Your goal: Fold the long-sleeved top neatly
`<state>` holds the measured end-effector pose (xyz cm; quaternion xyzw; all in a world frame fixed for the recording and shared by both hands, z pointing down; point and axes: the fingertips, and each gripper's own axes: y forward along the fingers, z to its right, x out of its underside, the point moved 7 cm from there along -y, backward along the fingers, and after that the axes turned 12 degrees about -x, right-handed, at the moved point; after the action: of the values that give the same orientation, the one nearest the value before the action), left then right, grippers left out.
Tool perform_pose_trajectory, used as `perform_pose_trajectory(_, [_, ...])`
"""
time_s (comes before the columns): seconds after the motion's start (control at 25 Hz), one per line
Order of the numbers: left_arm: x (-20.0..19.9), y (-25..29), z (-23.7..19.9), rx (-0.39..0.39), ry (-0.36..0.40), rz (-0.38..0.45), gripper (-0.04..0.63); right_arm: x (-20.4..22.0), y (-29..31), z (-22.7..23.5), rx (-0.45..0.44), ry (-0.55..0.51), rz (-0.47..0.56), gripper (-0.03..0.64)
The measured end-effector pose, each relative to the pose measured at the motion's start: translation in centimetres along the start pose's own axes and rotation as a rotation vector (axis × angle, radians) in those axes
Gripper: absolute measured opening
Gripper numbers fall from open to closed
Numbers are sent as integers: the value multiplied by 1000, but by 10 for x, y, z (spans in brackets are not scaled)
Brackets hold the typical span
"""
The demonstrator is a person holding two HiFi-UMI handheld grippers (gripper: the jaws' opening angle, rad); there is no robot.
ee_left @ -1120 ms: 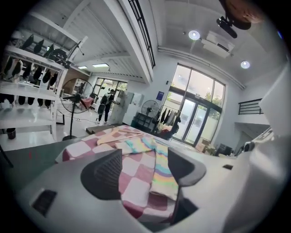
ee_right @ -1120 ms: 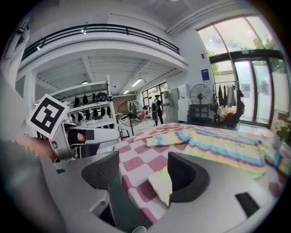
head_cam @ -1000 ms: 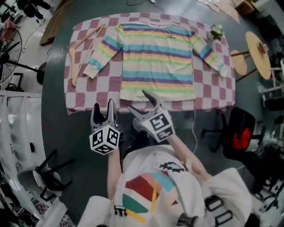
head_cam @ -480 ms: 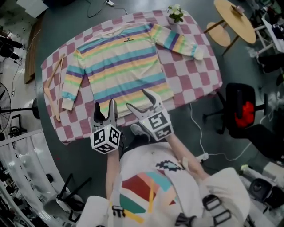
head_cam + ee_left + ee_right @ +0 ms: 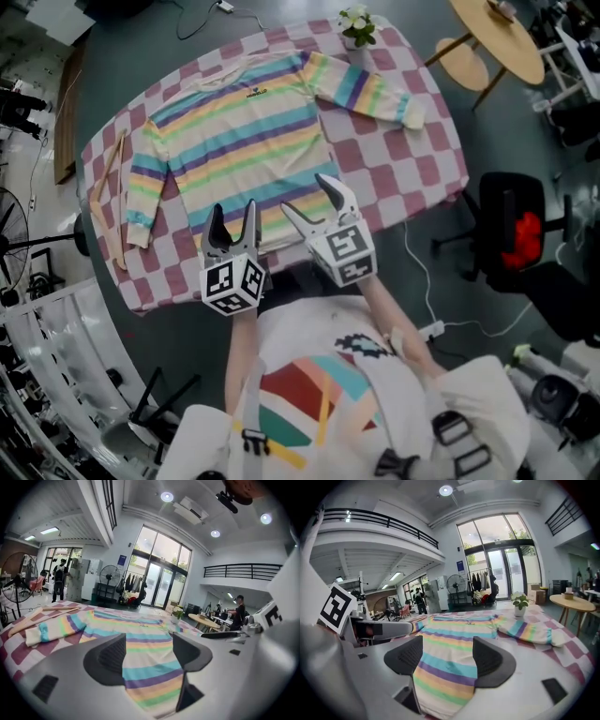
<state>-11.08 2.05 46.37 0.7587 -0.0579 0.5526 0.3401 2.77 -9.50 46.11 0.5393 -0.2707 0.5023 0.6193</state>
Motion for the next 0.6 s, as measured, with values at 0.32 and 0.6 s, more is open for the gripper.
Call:
perform_pose_trajectory(0.32, [-9, 12, -15, 34, -19, -10, 293, -8, 11, 0, 50, 11, 12, 328])
perform_pose_trajectory(0.6, [-23, 8, -101, -85, -132, 18, 293, -40, 58, -44, -4, -56, 69, 328])
